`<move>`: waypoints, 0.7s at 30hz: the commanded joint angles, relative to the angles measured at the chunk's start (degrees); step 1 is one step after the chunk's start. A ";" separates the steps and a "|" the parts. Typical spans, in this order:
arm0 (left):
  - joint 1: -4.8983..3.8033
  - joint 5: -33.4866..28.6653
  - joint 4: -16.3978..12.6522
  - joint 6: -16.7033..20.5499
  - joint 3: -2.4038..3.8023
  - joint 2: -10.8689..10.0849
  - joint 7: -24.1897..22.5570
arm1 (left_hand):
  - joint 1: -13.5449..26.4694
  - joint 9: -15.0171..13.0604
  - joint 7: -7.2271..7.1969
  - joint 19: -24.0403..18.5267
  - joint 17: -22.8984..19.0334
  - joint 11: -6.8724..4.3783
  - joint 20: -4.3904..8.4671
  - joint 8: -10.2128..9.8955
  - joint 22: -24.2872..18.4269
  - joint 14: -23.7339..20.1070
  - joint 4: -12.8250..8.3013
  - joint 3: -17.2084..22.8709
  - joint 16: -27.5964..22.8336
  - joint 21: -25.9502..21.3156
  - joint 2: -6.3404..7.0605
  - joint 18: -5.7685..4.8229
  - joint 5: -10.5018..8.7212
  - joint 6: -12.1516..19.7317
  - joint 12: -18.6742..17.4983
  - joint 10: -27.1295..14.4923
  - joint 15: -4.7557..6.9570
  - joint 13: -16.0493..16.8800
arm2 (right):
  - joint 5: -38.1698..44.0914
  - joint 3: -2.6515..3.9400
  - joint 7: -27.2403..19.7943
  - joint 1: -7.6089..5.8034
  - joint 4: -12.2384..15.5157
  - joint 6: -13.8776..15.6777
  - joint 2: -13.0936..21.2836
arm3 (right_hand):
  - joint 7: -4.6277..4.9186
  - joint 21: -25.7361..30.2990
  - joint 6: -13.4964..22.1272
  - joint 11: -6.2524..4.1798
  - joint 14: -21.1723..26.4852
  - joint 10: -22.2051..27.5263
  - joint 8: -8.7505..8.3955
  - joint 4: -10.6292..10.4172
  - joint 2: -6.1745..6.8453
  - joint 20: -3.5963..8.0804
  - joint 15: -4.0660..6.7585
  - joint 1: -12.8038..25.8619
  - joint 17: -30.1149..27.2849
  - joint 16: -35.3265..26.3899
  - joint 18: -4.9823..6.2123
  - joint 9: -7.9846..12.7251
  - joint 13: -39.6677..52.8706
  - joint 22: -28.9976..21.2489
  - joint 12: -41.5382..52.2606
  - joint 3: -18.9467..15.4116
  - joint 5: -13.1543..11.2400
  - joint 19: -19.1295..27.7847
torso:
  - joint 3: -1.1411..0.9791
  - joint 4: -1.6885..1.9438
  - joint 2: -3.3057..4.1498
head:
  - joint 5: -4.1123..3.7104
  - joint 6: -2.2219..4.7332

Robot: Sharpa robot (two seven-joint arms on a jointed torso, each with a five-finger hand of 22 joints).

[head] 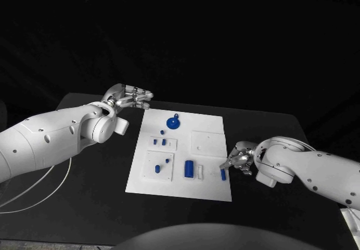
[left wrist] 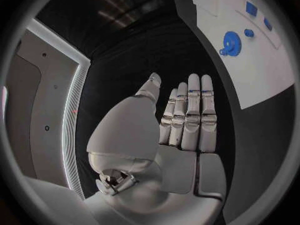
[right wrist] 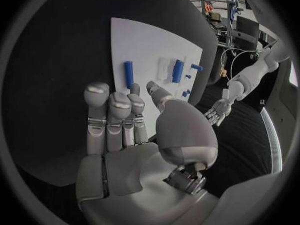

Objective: Assemble the parts on the task board

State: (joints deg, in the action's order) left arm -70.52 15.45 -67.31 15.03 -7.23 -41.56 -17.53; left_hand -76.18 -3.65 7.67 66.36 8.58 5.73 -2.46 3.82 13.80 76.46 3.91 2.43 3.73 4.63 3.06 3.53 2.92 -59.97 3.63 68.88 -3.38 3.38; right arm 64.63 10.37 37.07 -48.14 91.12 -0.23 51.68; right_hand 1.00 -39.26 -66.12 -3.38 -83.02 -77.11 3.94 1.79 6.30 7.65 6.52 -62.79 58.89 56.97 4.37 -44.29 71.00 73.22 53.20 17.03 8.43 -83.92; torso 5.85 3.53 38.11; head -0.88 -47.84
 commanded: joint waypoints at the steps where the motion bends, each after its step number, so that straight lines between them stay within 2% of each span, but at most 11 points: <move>1: 0.02 -0.06 -0.18 -0.20 0.02 0.12 -1.41 | 1.79 -0.06 -0.08 0.19 -0.26 -0.02 -0.14 -0.19 -0.13 -0.29 0.76 -0.97 -0.15 -0.20 1.07 -1.23 -0.22 0.08 -0.25 0.19 -0.28 0.04 | 5.58 -0.19 3.12 0.41 -0.31 -2.69 -0.59 | 0.08 -0.14 0.29 0.28 -0.09 0.13 -0.28 -0.17 0.62 -0.17 -0.30 0.20 0.02 0.26 -0.74 -0.06 0.07 0.07 -0.23 0.39 -0.40 -3.06 | 0.03 0.16 0.06 | 0.05 0.07; 4: 0.03 -0.08 -0.16 -0.29 0.01 0.24 -1.49 | 2.76 -0.06 -0.03 0.21 -0.51 0.04 -0.19 -0.20 -0.32 -0.28 1.52 -1.95 -0.14 -0.25 1.74 -1.30 -0.14 0.19 -0.24 0.15 -0.35 0.07 | 6.45 -0.51 3.99 0.57 -0.71 -2.75 -1.11 | 0.05 -0.21 0.23 0.26 -0.13 0.15 -0.28 -0.24 0.82 -0.19 -0.32 -0.10 0.11 0.38 -0.74 -0.11 0.05 0.13 -0.37 0.94 -0.60 -3.07 | 0.15 0.23 0.03 | -0.14 -0.12; 6: 0.03 -0.09 -0.17 -0.33 0.01 0.29 -1.52 | 2.26 -0.07 -0.03 0.28 -0.62 0.06 -0.29 -0.19 -0.70 -0.27 1.85 -3.69 -0.14 -0.28 1.20 -1.17 -0.12 0.23 -0.24 0.12 -0.38 0.07 | 7.02 -0.64 4.32 0.62 -1.02 -2.83 -1.40 | 0.03 -0.19 0.16 0.26 -0.11 0.14 -0.25 -0.27 0.81 -0.20 -0.32 -0.06 0.10 0.37 -0.75 -0.15 0.07 0.13 -0.34 1.00 -0.58 -3.07 | 0.19 0.25 0.03 | -0.19 -0.12; 9: 0.03 -0.10 -0.18 -0.35 0.00 0.34 -1.52 | 2.11 -0.07 -0.01 0.33 -0.70 0.07 -0.29 -0.19 -0.99 -0.25 2.19 -4.28 -0.14 -0.27 1.12 -1.17 -0.13 0.24 -0.23 0.09 -0.39 0.08 | 7.63 -0.88 4.64 0.67 -1.55 -2.93 -1.81 | -0.11 -0.18 -0.03 0.14 -0.09 0.15 -0.27 -0.32 0.95 -0.14 -0.24 0.19 0.10 0.36 -0.76 -0.91 0.07 0.15 -0.43 1.18 -0.64 -3.05 | 0.20 0.21 0.07 | -0.11 -0.23; 14: 0.03 -0.10 -0.19 -0.41 0.00 0.37 -1.47 | 1.88 -0.06 -0.01 0.44 -0.80 0.08 -0.29 -0.21 -1.45 -0.26 2.56 -4.57 -0.14 -0.22 1.05 -1.17 -0.13 0.26 -0.24 0.09 -0.39 0.07 | 9.37 -1.31 4.93 0.77 -2.36 -2.81 -2.42 | -0.13 -0.12 -0.03 0.17 -0.06 0.18 -0.25 -0.58 1.07 -0.10 -0.23 0.46 0.06 0.28 -0.78 -1.77 0.06 0.16 -0.57 1.23 -0.93 -3.08 | 0.16 0.20 0.04 | -0.15 -0.50; 21: 0.03 -0.11 -0.19 -0.51 -0.01 0.34 -1.37 | 1.92 -0.07 -0.01 0.46 -0.84 0.08 -0.29 -0.19 -1.64 -0.26 2.72 -4.58 -0.14 -0.20 1.01 -1.18 -0.14 0.29 -0.24 0.06 -0.39 0.07 | 10.63 -1.55 5.06 1.10 -3.10 -2.68 -3.37 | -0.10 -0.06 0.00 0.19 -0.06 0.17 -0.25 -1.15 1.38 -0.09 -0.21 0.82 0.09 0.29 -0.77 -2.20 0.07 0.14 -0.60 1.43 -1.71 -3.07 | 0.11 0.16 0.04 | -0.08 -0.60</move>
State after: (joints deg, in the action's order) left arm -70.50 15.41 -67.34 15.00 -7.27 -41.33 -18.09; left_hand -74.11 -3.65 7.67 66.56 7.83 5.73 -2.67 3.83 12.21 76.24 6.44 -2.00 3.73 4.63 4.59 2.63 2.93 -59.98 3.63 68.88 -3.59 3.38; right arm 72.90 8.87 39.64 -47.18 88.07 -1.88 48.46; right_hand 1.00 -39.26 -66.12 -3.38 -83.01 -77.10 3.95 0.88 7.25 7.65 6.51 -62.29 58.92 56.96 4.37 -46.53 71.01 73.28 52.98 18.52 7.11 -83.92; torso 6.00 3.72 38.16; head -0.99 -48.40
